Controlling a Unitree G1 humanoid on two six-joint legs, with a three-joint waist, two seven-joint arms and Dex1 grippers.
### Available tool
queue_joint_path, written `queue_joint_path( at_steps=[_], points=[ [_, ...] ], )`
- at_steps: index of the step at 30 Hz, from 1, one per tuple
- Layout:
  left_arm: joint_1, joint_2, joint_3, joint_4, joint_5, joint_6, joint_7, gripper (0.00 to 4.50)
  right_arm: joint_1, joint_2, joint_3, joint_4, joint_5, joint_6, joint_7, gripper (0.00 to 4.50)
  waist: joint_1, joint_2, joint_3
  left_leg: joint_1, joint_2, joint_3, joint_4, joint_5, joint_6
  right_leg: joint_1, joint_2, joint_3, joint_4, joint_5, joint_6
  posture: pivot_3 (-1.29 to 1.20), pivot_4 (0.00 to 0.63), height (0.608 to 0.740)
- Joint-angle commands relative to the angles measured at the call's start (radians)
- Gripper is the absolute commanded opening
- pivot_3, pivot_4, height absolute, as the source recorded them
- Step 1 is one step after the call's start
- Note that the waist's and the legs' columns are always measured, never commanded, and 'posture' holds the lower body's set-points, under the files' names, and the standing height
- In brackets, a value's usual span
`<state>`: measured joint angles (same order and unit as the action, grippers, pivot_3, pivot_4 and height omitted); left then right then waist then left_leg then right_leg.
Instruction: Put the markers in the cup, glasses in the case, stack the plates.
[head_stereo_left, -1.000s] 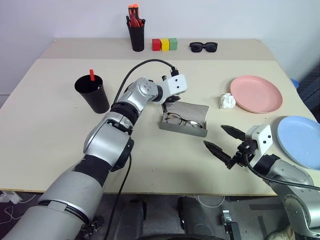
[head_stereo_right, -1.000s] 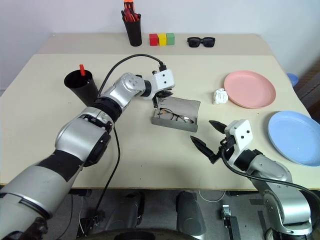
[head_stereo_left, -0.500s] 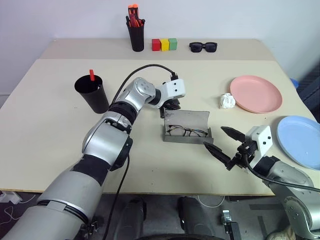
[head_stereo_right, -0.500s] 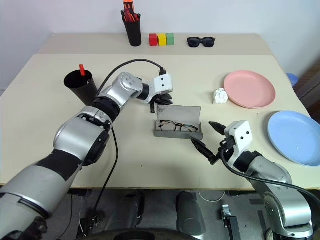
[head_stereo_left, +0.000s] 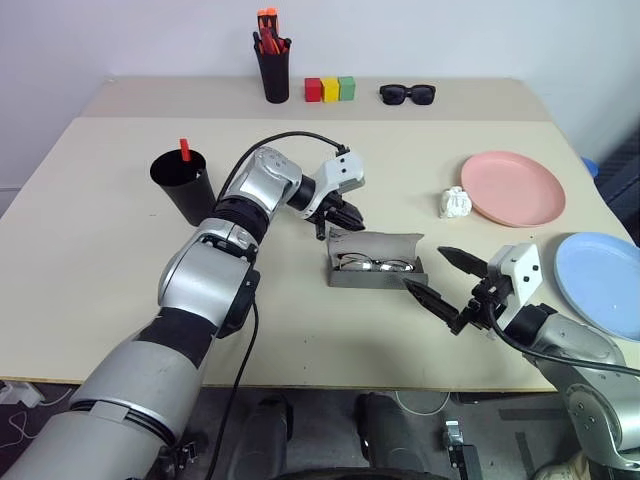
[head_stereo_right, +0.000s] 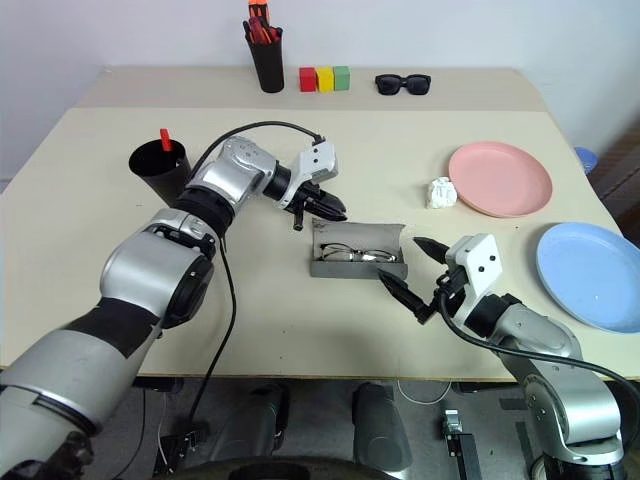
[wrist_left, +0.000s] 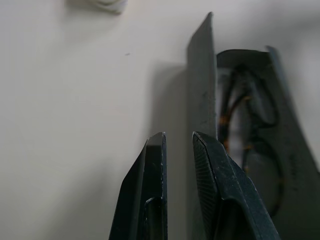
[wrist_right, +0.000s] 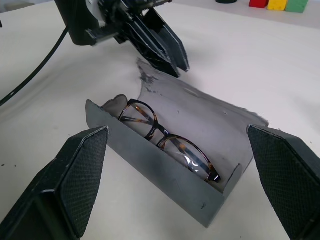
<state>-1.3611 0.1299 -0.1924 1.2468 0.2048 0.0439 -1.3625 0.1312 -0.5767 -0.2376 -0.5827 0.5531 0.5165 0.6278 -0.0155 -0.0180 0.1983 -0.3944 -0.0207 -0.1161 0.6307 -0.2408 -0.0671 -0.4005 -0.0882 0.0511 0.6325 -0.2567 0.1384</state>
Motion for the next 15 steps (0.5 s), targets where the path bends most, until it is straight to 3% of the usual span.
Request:
queue_joint_path(
  at_steps=[1, 10, 15],
  points=[
    [0.007, -0.007, -0.015, -0.065, -0.017, 0.023, -0.057, 0.83, 0.001, -0.011, -0.012, -0.007, 0.002, -0.019, 0.009, 4.5, 0.0, 0.0, 0.0, 0.0, 0.0, 0.0, 0.0, 0.0, 0.0, 0.0, 0.0, 0.0, 0.0, 0.0, 0.0, 0.0, 0.15, 0.74],
    [0.163, -0.002, -0.124, -0.253, 0.015, 0.091, -0.146, 0.83, 0.056, 0.003, -0.035, -0.007, -0.007, -0.044, -0.002, 4.5, -0.001, 0.001, -0.001, 0.001, 0.0, 0.0, 0.0, 0.0, 0.0, 0.0, 0.0, 0.0, 0.001, 0.0, 0.0, 0.0, 0.15, 0.74],
    [0.235, 0.02, -0.132, -0.346, 0.004, 0.091, -0.083, 0.83, 0.07, 0.02, -0.073, -0.01, -0.014, -0.063, -0.044, 4.5, -0.001, 0.001, -0.002, 0.004, 0.0, 0.0, 0.0, 0.0, 0.0, 0.003, 0.0, 0.0, 0.001, 0.0, 0.0, 0.0, 0.15, 0.74]
  ],
)
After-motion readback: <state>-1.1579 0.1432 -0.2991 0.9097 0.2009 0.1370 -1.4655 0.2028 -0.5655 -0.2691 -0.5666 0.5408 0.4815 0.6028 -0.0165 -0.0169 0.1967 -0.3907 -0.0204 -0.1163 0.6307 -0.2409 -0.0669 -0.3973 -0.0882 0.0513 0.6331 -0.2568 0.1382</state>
